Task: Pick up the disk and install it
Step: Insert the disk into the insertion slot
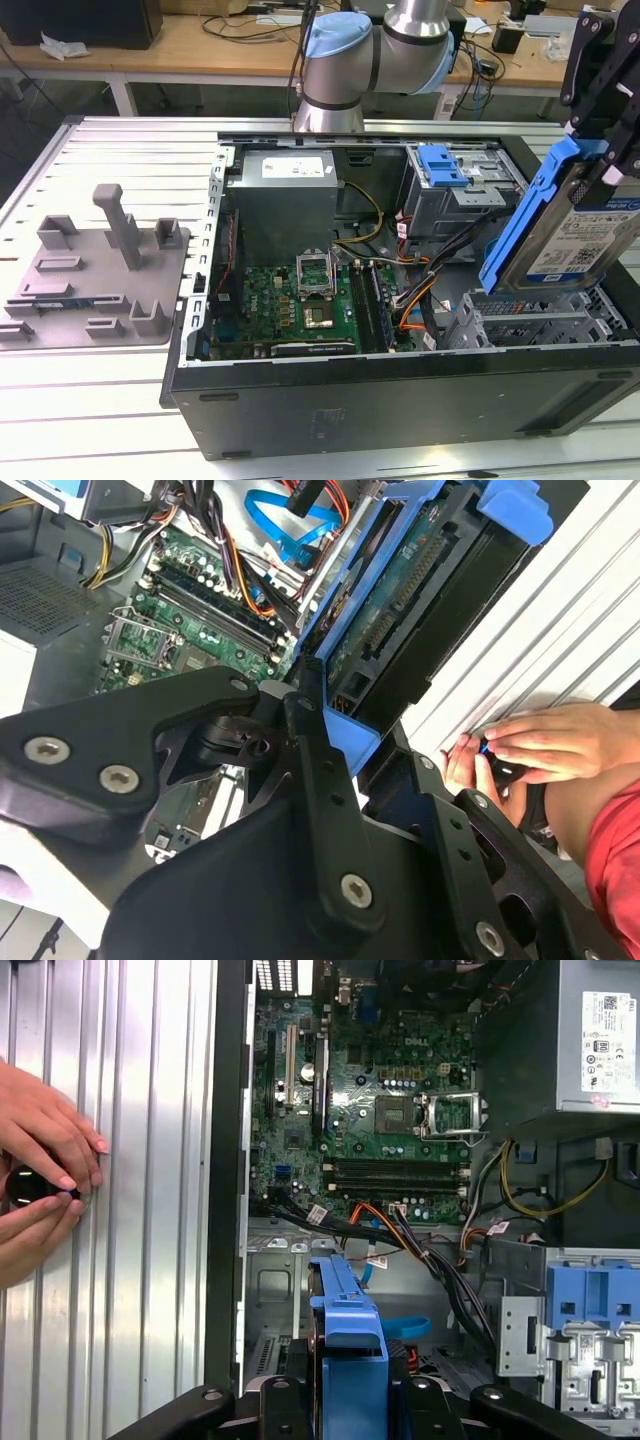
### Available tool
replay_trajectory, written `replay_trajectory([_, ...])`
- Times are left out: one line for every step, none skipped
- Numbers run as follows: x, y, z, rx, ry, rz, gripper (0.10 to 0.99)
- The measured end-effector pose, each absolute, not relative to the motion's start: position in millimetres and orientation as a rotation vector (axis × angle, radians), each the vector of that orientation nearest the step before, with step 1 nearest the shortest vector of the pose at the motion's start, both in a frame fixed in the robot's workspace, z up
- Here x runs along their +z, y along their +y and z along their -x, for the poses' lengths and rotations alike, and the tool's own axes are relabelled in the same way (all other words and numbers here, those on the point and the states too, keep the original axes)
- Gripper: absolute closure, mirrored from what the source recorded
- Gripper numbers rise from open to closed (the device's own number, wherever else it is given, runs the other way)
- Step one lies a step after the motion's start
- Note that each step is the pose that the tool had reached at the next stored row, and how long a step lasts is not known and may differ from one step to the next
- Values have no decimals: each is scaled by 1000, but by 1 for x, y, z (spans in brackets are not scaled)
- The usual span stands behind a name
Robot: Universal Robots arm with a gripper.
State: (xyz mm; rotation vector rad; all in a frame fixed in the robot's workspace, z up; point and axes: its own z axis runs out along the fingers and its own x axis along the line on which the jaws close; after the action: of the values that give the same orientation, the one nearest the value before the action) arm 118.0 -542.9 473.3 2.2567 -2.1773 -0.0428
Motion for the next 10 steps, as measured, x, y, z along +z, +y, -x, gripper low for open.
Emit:
replay_trajectory([473,-543,-118,-43,-2177,-2257,718])
replay_trajectory([473,-543,-118,-43,-2177,-2257,718])
replay_trajectory([472,-543,-118,-43,-2177,-2257,718])
replay_trajectory([472,-543,-118,-43,-2177,-2257,718])
replay_trajectory([471,-543,-118,-43,-2177,-2257,718])
replay_trajectory([471,-543,-118,-43,-2177,-2257,718])
replay_trajectory([471,-543,-118,-43,-2177,-2257,718])
replay_trajectory([470,-543,-118,-43,-2177,-2257,718])
replay_trajectory([470,-543,-118,-43,-2177,-2257,718])
replay_trajectory([469,-543,-118,-43,-2177,-2257,718])
